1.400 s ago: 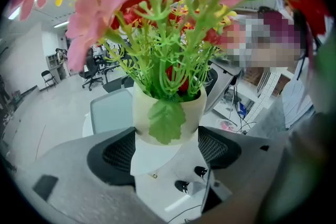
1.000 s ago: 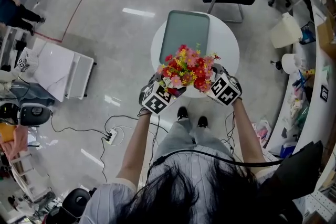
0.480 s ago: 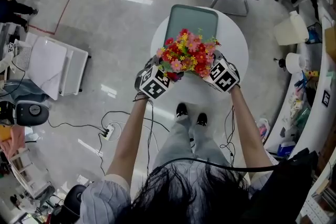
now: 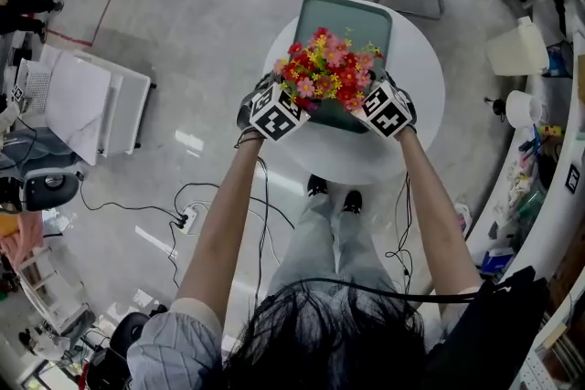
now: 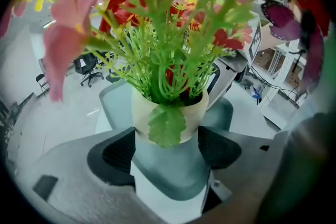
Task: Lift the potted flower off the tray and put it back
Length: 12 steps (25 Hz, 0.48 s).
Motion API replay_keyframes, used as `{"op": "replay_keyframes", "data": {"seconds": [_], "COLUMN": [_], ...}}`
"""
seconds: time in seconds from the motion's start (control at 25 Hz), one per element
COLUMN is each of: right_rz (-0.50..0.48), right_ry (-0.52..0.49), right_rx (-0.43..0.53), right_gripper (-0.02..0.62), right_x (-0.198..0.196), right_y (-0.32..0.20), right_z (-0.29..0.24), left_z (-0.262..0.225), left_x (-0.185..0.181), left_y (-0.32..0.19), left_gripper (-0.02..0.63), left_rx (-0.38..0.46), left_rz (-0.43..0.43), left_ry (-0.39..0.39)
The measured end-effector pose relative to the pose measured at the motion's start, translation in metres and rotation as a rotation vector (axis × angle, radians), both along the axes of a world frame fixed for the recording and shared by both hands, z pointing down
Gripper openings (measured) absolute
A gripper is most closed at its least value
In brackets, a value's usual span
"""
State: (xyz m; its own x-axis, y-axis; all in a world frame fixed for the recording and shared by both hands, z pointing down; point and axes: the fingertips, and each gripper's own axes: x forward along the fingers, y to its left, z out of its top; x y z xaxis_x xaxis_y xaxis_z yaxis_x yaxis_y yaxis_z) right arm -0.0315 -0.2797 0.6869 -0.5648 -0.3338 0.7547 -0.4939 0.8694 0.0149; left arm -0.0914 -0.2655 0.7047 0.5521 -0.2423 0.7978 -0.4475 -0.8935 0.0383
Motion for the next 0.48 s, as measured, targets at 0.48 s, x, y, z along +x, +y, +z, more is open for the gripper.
{"op": "replay_keyframes", "data": {"seconds": [0.48], "right_rz": [0.109], "right_ry": [-0.060], "right_rx": [-0.044], "right_gripper": [0.364], "right_x": [0.017], "right_y": [-0.025], "right_z": [0.026], "left_z": [0.014], "left_x": [0.016], "left_y": [-0.034], "left_gripper": [0.360], "left_rx": [0.001], "left_rz": [-0.015], "left_ry": [0.020]}}
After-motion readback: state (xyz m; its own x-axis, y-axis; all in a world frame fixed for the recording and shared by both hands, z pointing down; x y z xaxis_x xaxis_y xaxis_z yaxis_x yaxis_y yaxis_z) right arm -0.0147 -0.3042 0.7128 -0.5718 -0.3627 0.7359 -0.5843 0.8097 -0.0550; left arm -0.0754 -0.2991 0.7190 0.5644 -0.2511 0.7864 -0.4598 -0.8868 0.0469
